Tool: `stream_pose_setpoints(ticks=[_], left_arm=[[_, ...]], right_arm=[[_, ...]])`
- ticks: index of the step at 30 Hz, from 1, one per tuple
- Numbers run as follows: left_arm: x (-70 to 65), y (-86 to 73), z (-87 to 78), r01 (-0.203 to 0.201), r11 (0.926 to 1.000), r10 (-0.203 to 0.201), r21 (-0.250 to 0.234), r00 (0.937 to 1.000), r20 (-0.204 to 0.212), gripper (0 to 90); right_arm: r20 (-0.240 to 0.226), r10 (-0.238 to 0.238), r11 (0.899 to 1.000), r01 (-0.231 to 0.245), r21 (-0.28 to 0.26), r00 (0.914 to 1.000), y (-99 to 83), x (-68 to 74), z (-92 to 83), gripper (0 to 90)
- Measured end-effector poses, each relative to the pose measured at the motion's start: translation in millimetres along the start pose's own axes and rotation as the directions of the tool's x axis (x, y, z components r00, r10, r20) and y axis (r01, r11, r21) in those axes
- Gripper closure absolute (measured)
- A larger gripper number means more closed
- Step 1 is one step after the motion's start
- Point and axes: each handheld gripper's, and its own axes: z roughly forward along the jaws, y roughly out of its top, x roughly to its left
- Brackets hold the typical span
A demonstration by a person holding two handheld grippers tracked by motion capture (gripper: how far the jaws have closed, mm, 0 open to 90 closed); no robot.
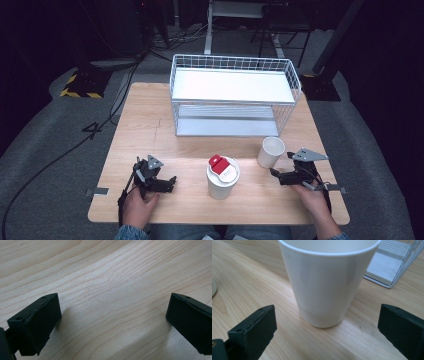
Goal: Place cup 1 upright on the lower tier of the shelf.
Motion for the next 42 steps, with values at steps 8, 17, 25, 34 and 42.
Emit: stream_pose_setpoints(ticks=[8,17,25,34,42], left_arm=[[-0.3,-0.1,0.1,0.004,1.0,-0.004,-0.001,1.0,0.001,0.4],[-0.1,-0.1,0.0,0.002,1.0,-0.002,0.0,1.0,0.001,0.4],[0.1,0.0,0.0,-0.001,1.0,0.001,0.0,1.0,-0.001,0.4],[-0.3,-0.1,-0.2,0.001,1.0,-0.001,0.0,1.0,-0.002,0.5],[-0.3,-0.1,-0.2,0.001,1.0,-0.001,0.0,1.0,-0.002,0.5]], right_arm=[[0.02,-0.01,0.999,0.011,-0.037,0.9997,3.2,-0.1,12.6,3.1],[0.002,-0.006,0.995,0.007,-0.103,1.0,3.6,-1.6,24.1,11.0],[0.005,-0.011,0.994,0.012,-0.112,0.9999,2.4,0.5,33.8,15.7],[0.013,-0.044,0.996,0.045,-0.083,0.9989,1.5,2.1,34.9,22.5],[0.014,-0.038,0.996,0.039,-0.08,0.9992,1.6,1.5,34.4,22.9]])
